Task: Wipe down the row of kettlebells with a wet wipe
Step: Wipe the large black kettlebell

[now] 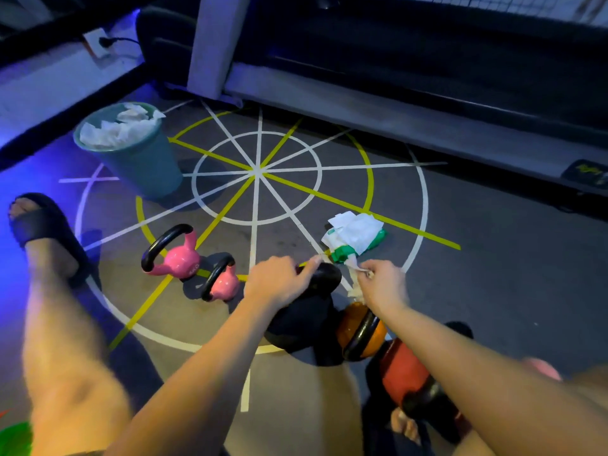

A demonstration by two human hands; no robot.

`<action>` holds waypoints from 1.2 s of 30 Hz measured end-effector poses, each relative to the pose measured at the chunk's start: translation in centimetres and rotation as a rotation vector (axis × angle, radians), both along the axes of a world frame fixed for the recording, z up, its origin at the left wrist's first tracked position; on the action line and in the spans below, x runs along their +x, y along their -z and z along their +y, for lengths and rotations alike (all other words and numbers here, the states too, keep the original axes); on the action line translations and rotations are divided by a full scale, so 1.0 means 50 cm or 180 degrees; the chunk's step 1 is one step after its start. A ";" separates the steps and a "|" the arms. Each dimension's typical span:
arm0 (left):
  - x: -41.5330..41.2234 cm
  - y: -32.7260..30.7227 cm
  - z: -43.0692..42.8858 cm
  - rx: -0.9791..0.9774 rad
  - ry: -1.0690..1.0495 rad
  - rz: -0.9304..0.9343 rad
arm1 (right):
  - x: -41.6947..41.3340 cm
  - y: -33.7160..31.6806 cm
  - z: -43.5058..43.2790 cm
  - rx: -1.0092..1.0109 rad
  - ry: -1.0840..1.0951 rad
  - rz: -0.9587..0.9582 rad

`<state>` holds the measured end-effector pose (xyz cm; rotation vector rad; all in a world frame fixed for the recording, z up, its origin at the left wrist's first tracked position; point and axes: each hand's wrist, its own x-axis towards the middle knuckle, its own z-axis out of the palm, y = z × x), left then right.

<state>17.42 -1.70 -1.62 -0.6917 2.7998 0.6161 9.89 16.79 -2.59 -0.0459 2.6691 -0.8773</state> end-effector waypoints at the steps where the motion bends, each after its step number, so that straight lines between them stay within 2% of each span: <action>1: -0.004 0.003 0.003 -0.0171 0.0019 -0.0029 | 0.000 0.013 -0.004 0.0056 -0.0056 -0.0148; 3: -0.006 0.009 -0.002 -0.0168 0.0033 0.0009 | 0.005 0.026 -0.024 -0.0005 -0.0074 -0.0607; 6: -0.002 0.013 -0.015 -0.0202 0.0215 0.0083 | -0.004 0.043 -0.054 -0.0518 0.0055 -0.1147; 13: -0.027 0.006 -0.077 0.0260 0.0006 0.0174 | -0.011 0.061 -0.051 -0.1459 0.0453 -0.1846; 17: -0.028 -0.005 -0.105 0.0547 0.0018 0.0188 | 0.015 0.047 -0.034 -0.1883 0.0079 -0.1970; 20: -0.025 0.001 -0.126 0.0745 0.0031 0.0076 | 0.008 0.039 -0.029 -0.1766 -0.0447 -0.2140; 22: -0.025 0.001 -0.134 0.0800 0.0040 0.0045 | -0.003 0.045 -0.027 -0.1492 -0.0836 -0.2036; 25: -0.031 -0.003 -0.147 0.0926 -0.0037 0.0073 | -0.014 0.058 -0.037 -0.1213 -0.1161 -0.1421; 28: -0.030 0.000 -0.167 0.1136 -0.0221 0.0084 | -0.003 0.089 -0.049 -0.0937 -0.1120 -0.0883; 30: -0.025 0.005 -0.180 0.1054 -0.0225 0.0080 | 0.012 0.098 -0.056 -0.0789 -0.1140 -0.0631; 36: -0.016 0.008 -0.195 0.0782 -0.0064 0.0039 | 0.042 0.132 -0.144 -0.1195 -0.0172 -0.0448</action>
